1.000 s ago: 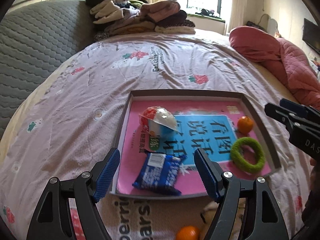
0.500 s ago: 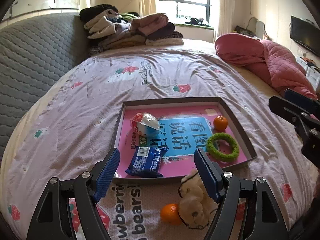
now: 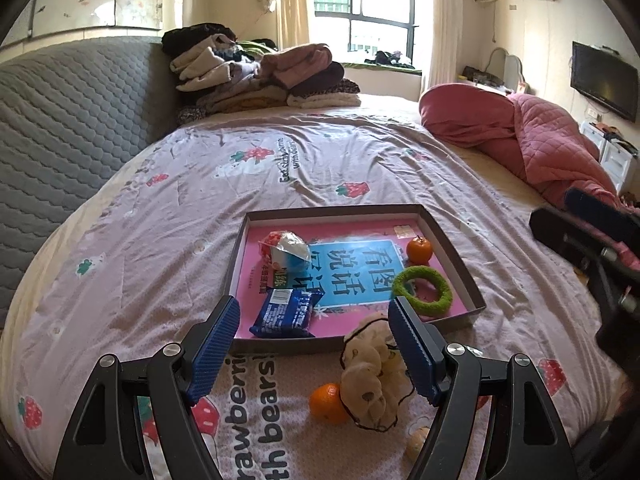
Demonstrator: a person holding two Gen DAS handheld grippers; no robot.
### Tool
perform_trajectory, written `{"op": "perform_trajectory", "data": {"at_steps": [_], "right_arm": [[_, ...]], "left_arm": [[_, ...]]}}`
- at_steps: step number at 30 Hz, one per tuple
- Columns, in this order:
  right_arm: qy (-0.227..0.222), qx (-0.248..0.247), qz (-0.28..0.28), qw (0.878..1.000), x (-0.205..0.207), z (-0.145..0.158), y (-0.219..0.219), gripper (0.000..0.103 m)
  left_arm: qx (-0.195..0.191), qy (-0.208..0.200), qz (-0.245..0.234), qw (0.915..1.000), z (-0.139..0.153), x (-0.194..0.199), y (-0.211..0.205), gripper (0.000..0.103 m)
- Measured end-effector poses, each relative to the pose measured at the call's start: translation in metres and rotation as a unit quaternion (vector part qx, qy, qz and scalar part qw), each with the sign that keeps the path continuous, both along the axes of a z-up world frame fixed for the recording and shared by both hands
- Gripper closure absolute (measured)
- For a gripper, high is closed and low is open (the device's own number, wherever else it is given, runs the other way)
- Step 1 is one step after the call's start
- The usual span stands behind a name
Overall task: Organize objects
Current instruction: 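Move the left tool toward the beige plush toy while the right tool approaches the walnut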
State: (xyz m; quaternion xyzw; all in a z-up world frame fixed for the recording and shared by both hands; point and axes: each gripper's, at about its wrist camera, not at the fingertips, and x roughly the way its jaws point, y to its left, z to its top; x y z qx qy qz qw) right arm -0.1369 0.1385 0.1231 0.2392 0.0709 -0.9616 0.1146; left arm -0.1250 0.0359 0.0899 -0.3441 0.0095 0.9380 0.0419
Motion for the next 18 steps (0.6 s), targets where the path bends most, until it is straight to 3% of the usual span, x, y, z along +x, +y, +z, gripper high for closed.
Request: {"op": "perform_trajectory", "data": {"at_steps": [6, 18], "right_arm": [[0.001, -0.012, 0.001, 1.0, 0.013, -0.011, 0.005, 0.047], [-0.011, -0.009, 0.024, 1.0, 0.033, -0.029, 0.0, 0.047]], "left_arm": [[0.026, -0.002, 0.001, 0.9997, -0.003, 0.011, -0.003, 0.025], [0.021, -0.005, 0.006, 0.9998, -0.011, 0.019, -0.002, 0.025]]}}
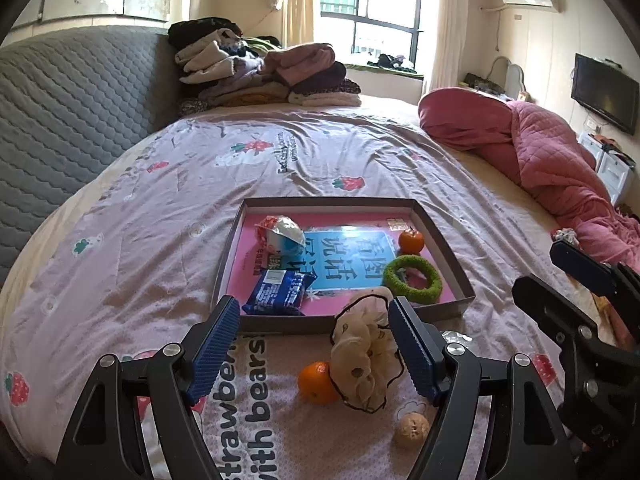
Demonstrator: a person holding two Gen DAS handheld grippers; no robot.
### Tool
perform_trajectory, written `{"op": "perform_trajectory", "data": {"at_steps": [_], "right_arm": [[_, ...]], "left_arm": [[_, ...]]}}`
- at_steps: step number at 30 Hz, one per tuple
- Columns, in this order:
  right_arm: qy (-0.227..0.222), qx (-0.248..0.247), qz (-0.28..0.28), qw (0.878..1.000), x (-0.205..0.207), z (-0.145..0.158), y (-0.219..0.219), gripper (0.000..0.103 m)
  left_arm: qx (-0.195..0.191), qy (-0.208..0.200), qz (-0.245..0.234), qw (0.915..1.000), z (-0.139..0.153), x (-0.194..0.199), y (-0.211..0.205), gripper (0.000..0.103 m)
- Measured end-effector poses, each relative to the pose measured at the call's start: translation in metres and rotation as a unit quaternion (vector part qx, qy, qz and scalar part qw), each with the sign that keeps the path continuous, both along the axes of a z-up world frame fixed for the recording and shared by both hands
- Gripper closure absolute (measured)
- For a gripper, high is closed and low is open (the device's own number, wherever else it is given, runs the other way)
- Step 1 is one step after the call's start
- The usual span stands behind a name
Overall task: Organize objects
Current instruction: 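Move the left tool toward the beige plush toy while the right tool approaches the walnut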
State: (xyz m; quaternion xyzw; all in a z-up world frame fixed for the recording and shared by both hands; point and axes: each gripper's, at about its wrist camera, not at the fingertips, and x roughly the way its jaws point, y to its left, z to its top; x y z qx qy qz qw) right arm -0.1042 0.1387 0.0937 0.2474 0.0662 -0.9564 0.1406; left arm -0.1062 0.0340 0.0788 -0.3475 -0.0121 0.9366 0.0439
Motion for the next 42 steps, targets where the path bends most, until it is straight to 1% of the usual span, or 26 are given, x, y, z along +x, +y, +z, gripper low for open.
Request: {"op": "perform_trajectory", "data": {"at_steps": [5, 14, 31, 42], "right_arm": [[-0.002, 0.002, 0.003, 1.0, 0.009, -0.008, 0.002, 0.047], [-0.02, 0.007, 0.021, 1.0, 0.023, -0.024, -0.003, 0.047], [-0.051, 0.024, 0.05, 0.997, 0.045, -0.058, -0.017, 0.047], [-0.057, 0.021, 0.066, 0.996, 0.059, -0.074, -0.023, 0.047]], "left_arm": [[-0.009, -0.005, 0.003, 0.9999, -0.006, 0.0, -0.001, 0.025], [-0.021, -0.017, 0.002, 0.9996, -0.016, 0.0, 0.001, 0.025], [-0.026, -0.032, -0.008, 0.9991, -0.032, 0.008, 0.0, 0.025], [-0.025, -0.038, -0.011, 0.9989, -0.038, 0.011, -0.003, 0.025]]}}
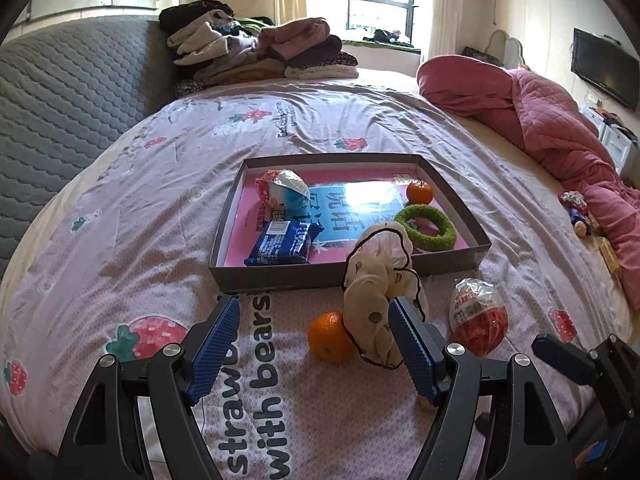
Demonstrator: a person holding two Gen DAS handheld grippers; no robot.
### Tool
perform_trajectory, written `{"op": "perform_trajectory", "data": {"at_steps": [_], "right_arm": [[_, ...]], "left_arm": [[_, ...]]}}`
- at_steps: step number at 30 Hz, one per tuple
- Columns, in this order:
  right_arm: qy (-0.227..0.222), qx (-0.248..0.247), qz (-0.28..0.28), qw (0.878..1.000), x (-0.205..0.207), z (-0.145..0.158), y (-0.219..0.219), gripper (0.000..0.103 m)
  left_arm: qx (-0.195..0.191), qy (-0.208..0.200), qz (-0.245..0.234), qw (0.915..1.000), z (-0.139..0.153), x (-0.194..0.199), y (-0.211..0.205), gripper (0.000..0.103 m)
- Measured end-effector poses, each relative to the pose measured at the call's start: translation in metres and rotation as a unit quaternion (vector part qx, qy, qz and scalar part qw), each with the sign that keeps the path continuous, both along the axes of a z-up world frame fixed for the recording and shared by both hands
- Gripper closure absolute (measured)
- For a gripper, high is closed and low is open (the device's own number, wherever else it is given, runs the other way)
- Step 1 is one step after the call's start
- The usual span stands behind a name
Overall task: Organize objects
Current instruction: 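Move the left tool toward the beige plush toy while the right tool approaches the walnut, then close the left tool on the plush toy while the right tool grips the walnut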
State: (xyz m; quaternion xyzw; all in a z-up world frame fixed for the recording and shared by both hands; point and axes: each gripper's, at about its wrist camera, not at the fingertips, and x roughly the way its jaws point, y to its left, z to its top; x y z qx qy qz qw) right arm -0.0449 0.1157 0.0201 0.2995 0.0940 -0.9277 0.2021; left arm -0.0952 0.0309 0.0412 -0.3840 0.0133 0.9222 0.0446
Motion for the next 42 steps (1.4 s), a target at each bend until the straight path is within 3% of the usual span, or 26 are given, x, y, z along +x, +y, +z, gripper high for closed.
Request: {"op": "perform_trajectory", "data": {"at_steps": [19, 42], "right_arm": [[-0.026, 0.018, 0.004, 0.999, 0.007, -0.027, -0.013, 0.047], [-0.047, 0.002, -0.018, 0.999, -0.013, -0.047, -0.009, 0.047]], "left_arm": [[0.0, -0.008, -0.017, 0.9998, -0.018, -0.002, 0.002, 0.025], [0.01, -0.026, -0.024, 0.9993, -0.043, -0.045, 0.012, 0.025]]}}
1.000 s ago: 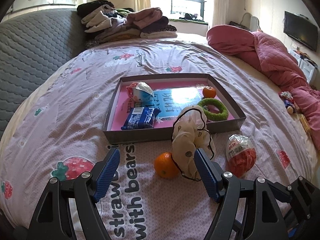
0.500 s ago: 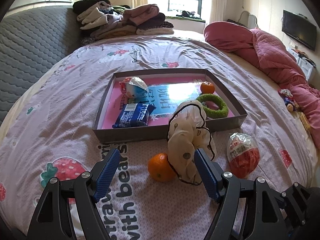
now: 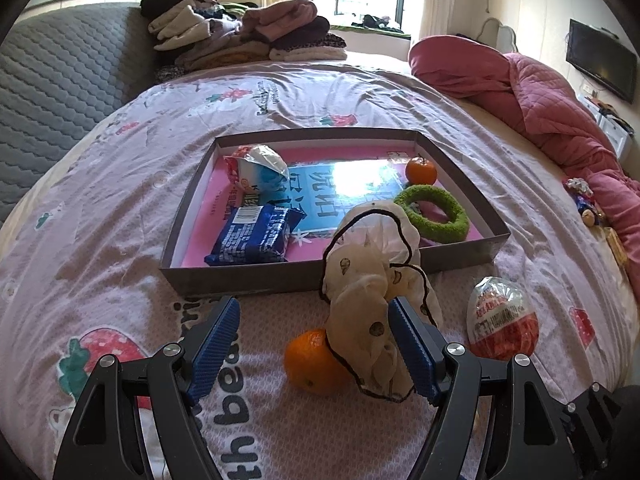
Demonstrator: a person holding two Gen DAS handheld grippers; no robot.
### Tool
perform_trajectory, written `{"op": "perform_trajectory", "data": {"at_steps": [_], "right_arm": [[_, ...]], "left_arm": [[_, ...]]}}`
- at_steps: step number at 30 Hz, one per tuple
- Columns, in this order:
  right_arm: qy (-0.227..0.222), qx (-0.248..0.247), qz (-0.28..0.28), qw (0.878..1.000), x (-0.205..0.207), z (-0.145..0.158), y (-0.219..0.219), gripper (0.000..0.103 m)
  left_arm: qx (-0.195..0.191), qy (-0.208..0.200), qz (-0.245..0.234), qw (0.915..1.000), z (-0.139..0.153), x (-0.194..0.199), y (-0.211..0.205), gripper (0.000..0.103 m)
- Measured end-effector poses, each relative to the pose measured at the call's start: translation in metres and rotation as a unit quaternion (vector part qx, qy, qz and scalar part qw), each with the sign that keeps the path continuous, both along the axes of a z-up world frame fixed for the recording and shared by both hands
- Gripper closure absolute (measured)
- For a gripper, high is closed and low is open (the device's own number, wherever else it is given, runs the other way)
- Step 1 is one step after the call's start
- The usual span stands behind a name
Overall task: Organize objects
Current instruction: 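Close the left tool on the plush toy while the right tool grips the walnut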
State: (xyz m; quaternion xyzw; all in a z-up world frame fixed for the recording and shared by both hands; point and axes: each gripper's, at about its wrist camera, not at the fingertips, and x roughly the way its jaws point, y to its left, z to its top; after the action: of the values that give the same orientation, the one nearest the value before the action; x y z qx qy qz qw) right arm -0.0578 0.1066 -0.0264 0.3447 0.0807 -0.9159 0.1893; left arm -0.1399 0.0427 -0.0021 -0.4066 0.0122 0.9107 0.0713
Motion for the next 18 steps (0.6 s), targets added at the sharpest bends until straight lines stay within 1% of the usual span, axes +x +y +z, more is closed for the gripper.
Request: {"op": "perform_trajectory", "data": {"at_steps": [3, 5, 10, 14, 18], "right_arm": [[-0.002, -0.003, 0.0, 1.0, -0.003, -0.001, -0.001, 0.048], [-0.003, -0.001, 0.002, 1.0, -0.004, -0.003, -0.003, 0.051], [-0.008, 0.011, 0.004, 1.0, -0.006, -0.009, -0.008, 0.054], [-0.018, 0.009, 0.001, 1.0, -0.012, -0.013, -0.008, 0.061], [-0.023, 0.018, 0.002, 1.0, -0.015, -0.018, -0.011, 0.063]], "left_arm": [[0.0, 0.0, -0.002, 1.0, -0.002, -0.004, 0.002, 0.025], [-0.001, 0.001, 0.0, 1.0, -0.004, -0.008, 0.002, 0.025], [-0.005, -0.002, 0.01, 0.9999, -0.009, -0.015, -0.001, 0.025], [-0.002, -0.005, 0.021, 0.9998, -0.014, -0.021, -0.005, 0.025], [0.011, -0.011, 0.018, 0.9997, -0.019, -0.028, -0.006, 0.025]]}}
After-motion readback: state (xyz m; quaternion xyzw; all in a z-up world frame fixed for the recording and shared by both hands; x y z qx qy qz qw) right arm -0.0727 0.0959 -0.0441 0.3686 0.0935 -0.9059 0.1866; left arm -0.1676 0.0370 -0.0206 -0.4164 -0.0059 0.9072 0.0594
